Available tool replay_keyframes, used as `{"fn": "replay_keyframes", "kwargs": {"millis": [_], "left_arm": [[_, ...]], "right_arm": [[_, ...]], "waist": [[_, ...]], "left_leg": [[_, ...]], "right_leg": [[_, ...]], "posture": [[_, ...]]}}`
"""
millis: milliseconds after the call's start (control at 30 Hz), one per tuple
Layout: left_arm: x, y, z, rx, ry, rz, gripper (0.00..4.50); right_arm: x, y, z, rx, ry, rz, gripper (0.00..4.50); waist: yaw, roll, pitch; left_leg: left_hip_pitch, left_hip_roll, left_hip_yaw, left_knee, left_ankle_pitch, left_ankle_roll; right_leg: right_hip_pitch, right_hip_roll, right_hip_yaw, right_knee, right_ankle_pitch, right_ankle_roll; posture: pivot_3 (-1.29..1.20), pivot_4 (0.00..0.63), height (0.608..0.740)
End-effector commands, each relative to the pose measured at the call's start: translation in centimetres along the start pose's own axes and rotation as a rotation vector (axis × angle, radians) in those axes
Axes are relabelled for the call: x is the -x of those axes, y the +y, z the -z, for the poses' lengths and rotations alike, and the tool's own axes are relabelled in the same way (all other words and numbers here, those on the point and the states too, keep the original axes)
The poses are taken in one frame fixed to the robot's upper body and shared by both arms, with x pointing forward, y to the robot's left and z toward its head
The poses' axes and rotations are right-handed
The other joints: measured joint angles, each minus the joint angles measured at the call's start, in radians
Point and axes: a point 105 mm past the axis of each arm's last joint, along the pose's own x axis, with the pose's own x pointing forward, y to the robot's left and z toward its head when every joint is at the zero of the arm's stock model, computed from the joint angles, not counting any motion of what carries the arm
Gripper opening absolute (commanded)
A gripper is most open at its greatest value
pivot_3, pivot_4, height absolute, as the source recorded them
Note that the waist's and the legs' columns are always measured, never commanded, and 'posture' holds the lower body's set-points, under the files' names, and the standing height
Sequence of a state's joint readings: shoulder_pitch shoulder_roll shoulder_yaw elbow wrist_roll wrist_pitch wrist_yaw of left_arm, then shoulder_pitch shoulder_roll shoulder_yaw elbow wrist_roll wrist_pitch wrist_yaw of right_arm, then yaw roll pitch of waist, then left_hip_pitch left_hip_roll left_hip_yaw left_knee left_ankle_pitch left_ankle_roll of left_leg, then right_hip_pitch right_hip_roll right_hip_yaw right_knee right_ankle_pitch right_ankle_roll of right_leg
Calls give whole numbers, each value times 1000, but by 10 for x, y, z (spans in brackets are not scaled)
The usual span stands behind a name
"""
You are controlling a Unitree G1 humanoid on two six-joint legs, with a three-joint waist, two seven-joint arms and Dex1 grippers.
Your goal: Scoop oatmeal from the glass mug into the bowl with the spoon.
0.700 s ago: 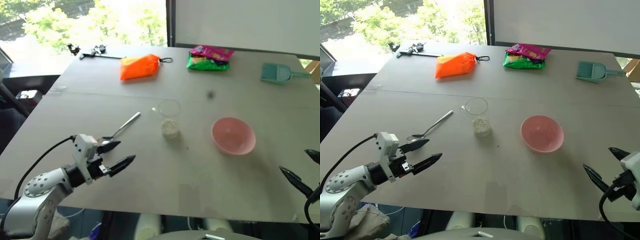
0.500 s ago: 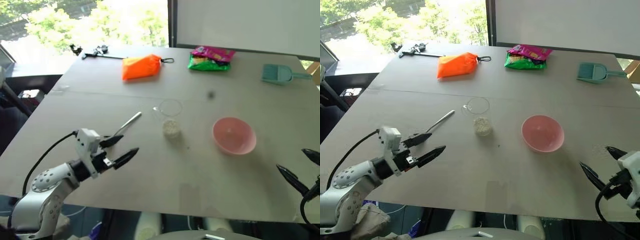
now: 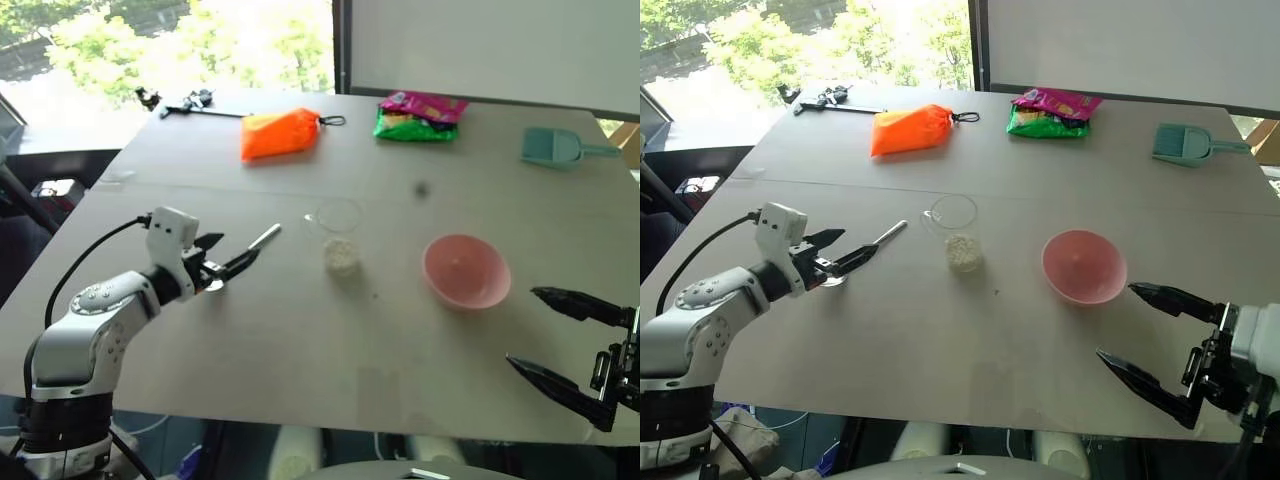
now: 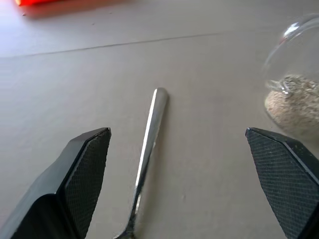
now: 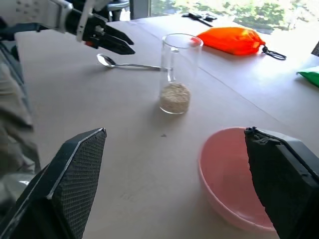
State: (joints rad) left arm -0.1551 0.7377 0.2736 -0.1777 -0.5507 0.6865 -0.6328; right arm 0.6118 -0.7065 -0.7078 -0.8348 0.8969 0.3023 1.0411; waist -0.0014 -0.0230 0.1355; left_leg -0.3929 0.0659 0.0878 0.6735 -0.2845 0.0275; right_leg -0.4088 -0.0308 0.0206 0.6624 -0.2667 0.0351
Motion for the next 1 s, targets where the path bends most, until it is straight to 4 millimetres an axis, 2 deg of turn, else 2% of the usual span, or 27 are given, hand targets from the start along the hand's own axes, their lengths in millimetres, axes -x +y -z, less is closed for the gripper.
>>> {"fn": "replay_keyframes", "kwargs": {"millis": [33,133,267,400,433,500,567,700,733,767,800,833,933,1000], "left_arm": [[-6,-3,-6,-60,19,33,4469],[-10,-4,-2,-58,62,35,4469],[-25,-1,-7,-21,106,-8,4469],[-40,3,6,-67,236,-25,4469],[-41,2,10,-80,265,-12,3951],[-43,0,20,-83,322,15,3255],[-42,1,25,-78,355,20,2163],[-39,5,30,-76,381,14,375],[-40,5,29,-74,372,11,29],[-41,6,28,-75,358,5,29],[-42,7,25,-80,332,-2,29],[-44,9,12,-79,248,-17,29],[-40,17,-30,-9,-2,-73,29],[-31,15,-63,-87,-157,-82,29]], "right_arm": [[5,-4,-11,31,-41,-23,4500],[6,-3,-13,44,-48,-39,4500],[8,3,-13,78,-55,-81,4500],[7,6,-5,75,-57,-79,4500],[6,6,-4,73,-58,-75,4500],[5,6,-1,58,-55,-71,4500],[4,8,0,50,-55,-64,4500],[0,9,1,52,-51,-47,4500],[-2,8,1,55,-52,-30,4500],[-3,6,0,63,-53,-11,4500],[-5,4,0,69,-56,15,4500],[-8,0,1,43,-48,48,4500],[-21,-13,-5,65,-43,168,4500],[-34,-13,-16,32,-70,148,4500]], "waist": [[2,-1,1],[9,-2,1],[17,-2,1],[17,-2,1],[16,-2,1],[12,-2,1],[13,-2,1],[14,-1,1],[14,-1,1],[14,-1,1],[15,-1,1],[15,-1,1],[15,-2,2],[14,-4,3]], "left_leg": [[0,0,0,0,0,0],[-1,-1,0,0,0,0],[-1,-1,-2,0,0,0],[-1,-2,-4,2,0,0],[-1,-2,-3,2,0,0],[-1,-2,-3,2,0,0],[-1,-2,-3,2,0,0],[-1,-2,-3,2,0,0],[-1,-2,-3,2,0,0],[-1,-2,-3,2,0,0],[-1,-2,-2,2,0,0],[0,-2,-3,2,0,0],[-1,-2,-3,5,0,0],[-5,-1,-5,10,0,0]], "right_leg": [[0,-1,0,0,0,0],[0,-1,0,0,0,0],[0,-1,-2,0,0,0],[1,-1,-3,1,0,1],[1,-1,-2,1,0,1],[1,-1,-1,1,0,1],[1,-1,-2,1,0,1],[1,-1,-2,1,0,1],[1,-1,-2,1,0,1],[1,-1,-2,1,0,1],[1,-1,-2,2,0,1],[1,-1,-2,2,0,1],[1,-2,-2,3,0,1],[-1,-2,-3,7,0,1]], "posture": [[0,150,740],[0,150,740],[0,150,740],[0,150,740],[0,150,740],[0,150,740],[0,150,740],[0,150,740],[0,150,740],[0,150,740],[0,150,740],[0,150,740],[0,150,740],[0,150,740]]}}
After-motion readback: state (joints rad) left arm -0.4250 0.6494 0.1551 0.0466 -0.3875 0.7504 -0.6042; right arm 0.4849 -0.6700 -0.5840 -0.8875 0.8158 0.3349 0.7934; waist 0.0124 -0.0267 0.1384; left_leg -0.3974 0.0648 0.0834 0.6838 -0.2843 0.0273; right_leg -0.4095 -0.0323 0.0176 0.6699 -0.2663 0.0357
